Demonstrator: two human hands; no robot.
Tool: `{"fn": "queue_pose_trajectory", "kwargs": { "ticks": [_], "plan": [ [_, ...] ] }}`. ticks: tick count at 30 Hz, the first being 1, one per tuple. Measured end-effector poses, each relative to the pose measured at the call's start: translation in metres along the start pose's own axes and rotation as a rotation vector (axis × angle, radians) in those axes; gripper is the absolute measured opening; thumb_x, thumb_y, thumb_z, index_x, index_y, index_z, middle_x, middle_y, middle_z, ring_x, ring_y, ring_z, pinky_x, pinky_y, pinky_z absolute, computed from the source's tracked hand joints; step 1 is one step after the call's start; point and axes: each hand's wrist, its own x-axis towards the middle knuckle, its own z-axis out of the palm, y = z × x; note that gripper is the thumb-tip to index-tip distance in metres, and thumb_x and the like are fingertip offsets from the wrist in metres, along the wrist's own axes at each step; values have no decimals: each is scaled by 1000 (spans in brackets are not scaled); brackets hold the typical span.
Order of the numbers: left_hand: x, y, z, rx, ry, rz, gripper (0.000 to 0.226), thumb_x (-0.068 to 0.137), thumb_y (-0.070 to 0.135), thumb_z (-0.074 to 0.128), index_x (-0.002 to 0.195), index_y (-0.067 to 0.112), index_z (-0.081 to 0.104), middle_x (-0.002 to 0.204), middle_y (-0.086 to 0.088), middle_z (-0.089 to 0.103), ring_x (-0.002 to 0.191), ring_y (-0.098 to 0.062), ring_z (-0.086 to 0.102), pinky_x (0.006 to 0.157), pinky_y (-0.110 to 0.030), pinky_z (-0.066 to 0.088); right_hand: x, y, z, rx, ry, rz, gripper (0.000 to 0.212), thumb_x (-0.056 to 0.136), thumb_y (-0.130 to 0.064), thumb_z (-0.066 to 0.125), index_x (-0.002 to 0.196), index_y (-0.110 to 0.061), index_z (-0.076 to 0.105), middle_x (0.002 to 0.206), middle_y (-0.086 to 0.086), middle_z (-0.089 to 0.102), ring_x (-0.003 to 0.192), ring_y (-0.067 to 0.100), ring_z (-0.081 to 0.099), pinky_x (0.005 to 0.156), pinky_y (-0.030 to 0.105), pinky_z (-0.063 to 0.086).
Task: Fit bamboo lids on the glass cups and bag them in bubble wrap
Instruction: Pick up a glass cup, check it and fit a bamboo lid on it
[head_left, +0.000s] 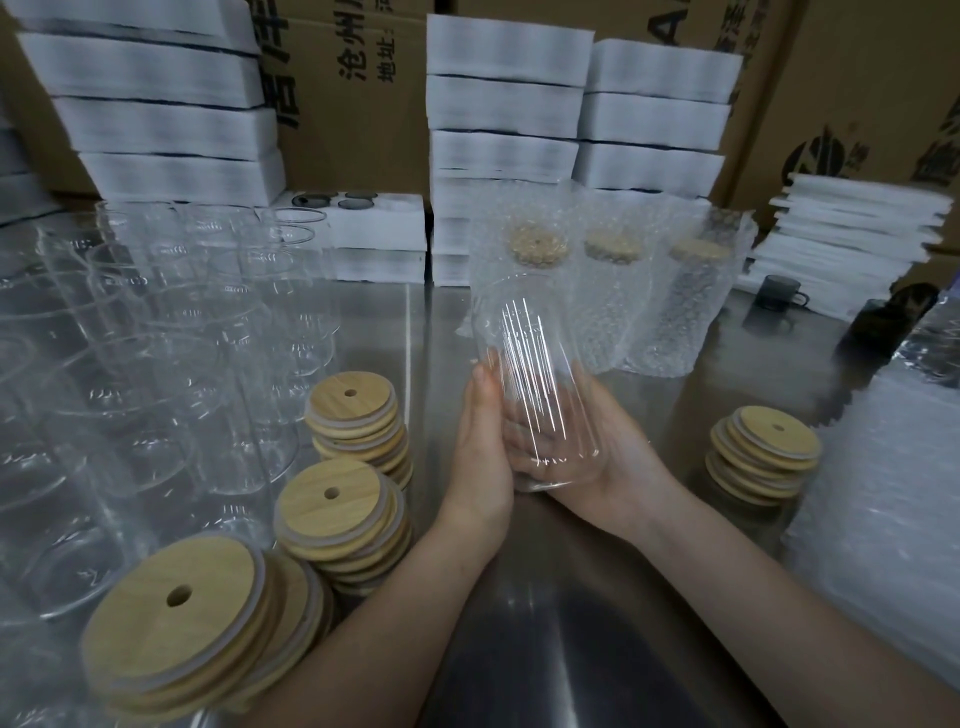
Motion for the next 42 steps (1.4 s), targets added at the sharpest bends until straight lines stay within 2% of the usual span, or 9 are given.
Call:
{"fn": "queue_pose_trajectory", "kwargs": {
  "ticks": [9, 15, 18, 20, 22, 26, 30, 35, 42],
  "plan": [
    [6, -1, -7, -77, 65, 43, 34, 106, 18, 32, 134, 19, 50, 126, -9, 65, 114, -19, 64, 97, -35, 52, -1, -2, -2, -263, 16, -151, 66, 87, -66, 39, 129, -19, 60, 122, 12, 68, 108, 28, 67, 92, 44, 53],
    [-3, -1, 5, -108, 59, 44, 47, 88, 46, 53, 128, 21, 50, 106, 7, 73, 97, -12, 71, 74, -22, 56, -3, 3, 10, -375, 185, -397, 52, 67, -55, 64, 102, -17, 68, 82, 6, 75, 68, 14, 71, 59, 26, 58],
    [-9, -2, 10, -35, 110, 100, 72, 79, 47, 71, 138, 23, 37, 118, 4, 68, 106, -13, 67, 82, -29, 57, -2, 9, 16, -442, 255, -476, 70, 68, -58, 61, 110, -2, 61, 94, 19, 72, 78, 21, 71, 67, 32, 58],
    [-9, -2, 10, -3, 137, 114, 81, 69, 50, 72, 138, 24, 38, 126, -6, 62, 111, -21, 66, 88, -38, 57, -2, 13, 18, -503, 276, -553, 62, 72, -58, 57, 103, -4, 58, 86, 8, 73, 78, 17, 71, 64, 26, 57],
    [-8, -1, 10, -7, 157, 129, 74, 74, 46, 75, 136, 21, 41, 112, -5, 69, 97, -20, 71, 75, -34, 58, -2, 15, 20, -549, 316, -579, 57, 76, -60, 51, 100, -8, 57, 87, 5, 73, 75, 13, 71, 58, 21, 54],
    [-11, -2, 11, 29, 196, 149, 62, 85, 51, 62, 133, 15, 48, 99, 1, 73, 88, -13, 73, 74, -32, 58, -2, 9, 19, -489, 403, -443, 45, 100, -52, 40, 107, -13, 62, 103, 20, 70, 78, 22, 71, 58, 28, 57],
    [-12, 3, 10, -21, 181, 107, 52, 87, 61, 49, 117, 21, 60, 104, -12, 72, 94, -31, 71, 85, -57, 56, -2, 1, 17, -421, 410, -386, 33, 104, -41, 40, 99, -18, 63, 86, 11, 70, 63, 15, 66, 58, 33, 54],
    [-6, 6, 6, -110, 193, -50, 56, 93, 56, 34, 126, 18, 59, 100, -14, 75, 91, -30, 73, 82, -51, 58, -6, -3, 11, -269, 340, -343, 22, 103, -29, 47, 96, -13, 61, 67, 4, 66, 54, 16, 64, 50, 29, 54],
    [-3, 9, 4, -175, 229, -114, 36, 104, 34, 34, 128, 21, 58, 126, -6, 66, 115, -21, 64, 102, -44, 49, -5, -5, 9, -290, 174, -161, 53, 98, -55, 35, 124, -18, 62, 116, 16, 67, 102, 29, 64, 94, 43, 53]
  ]
}}
